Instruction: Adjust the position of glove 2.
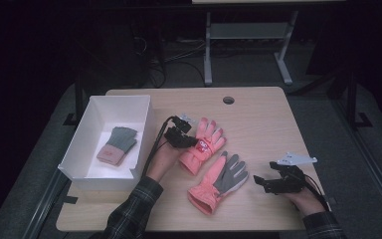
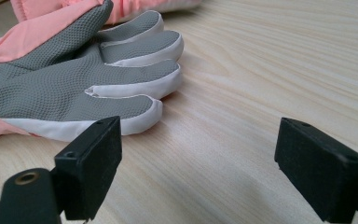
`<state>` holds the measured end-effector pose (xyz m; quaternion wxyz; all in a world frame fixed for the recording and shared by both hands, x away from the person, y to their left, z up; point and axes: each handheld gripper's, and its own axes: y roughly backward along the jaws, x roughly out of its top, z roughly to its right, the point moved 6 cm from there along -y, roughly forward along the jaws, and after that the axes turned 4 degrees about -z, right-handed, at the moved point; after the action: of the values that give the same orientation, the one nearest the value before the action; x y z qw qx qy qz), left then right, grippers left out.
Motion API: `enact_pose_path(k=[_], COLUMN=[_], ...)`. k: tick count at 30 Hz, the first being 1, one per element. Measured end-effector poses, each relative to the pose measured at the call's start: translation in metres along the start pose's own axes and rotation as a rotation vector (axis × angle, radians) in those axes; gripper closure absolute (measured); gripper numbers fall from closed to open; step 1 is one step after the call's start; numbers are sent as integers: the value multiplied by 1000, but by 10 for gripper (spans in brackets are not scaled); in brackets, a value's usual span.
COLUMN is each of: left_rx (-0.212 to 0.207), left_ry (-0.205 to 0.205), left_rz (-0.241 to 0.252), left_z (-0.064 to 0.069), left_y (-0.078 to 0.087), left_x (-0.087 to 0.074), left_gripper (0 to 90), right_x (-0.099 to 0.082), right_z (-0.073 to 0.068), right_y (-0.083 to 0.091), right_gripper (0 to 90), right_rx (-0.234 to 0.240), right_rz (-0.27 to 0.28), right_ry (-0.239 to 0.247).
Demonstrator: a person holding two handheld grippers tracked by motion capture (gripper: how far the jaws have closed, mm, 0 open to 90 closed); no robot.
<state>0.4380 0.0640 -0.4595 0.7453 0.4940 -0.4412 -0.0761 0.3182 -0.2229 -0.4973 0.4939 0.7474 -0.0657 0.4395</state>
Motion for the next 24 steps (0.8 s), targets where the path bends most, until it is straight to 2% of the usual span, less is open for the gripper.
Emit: enact_pose_path(k=[5, 6, 10, 13, 16, 17, 19, 24], left_rx=[-15, -23, -33, -47, -72, -95, -104, -140], left_ry=[23, 31, 30, 27, 21, 21, 21, -3], left_rz=[29, 39, 56, 71, 87, 97, 105, 138], left_z=[1, 2, 6, 11, 17, 22, 25, 41], left_y=[13, 19, 29, 38, 48, 54, 57, 74], left_x=[3, 4, 7, 8, 9, 9, 9, 10], left_gripper=[854, 854, 853, 852, 852, 852, 852, 852], right_x=[0, 0, 0, 0, 0, -1, -1, 0], right_z=[0, 0, 0, 0, 0, 0, 0, 1], right_y=[0, -1, 0, 0, 0, -1, -1, -1], right_gripper=[144, 144, 143, 144, 144, 144, 144, 143], right_rx=[1, 1, 1, 0, -1, -2, -1, -4], right_rz=[-1, -1, -3, -1, -2, -3, -4, -2], right_ry=[-1, 1, 1, 0, 4, 7, 8, 7])
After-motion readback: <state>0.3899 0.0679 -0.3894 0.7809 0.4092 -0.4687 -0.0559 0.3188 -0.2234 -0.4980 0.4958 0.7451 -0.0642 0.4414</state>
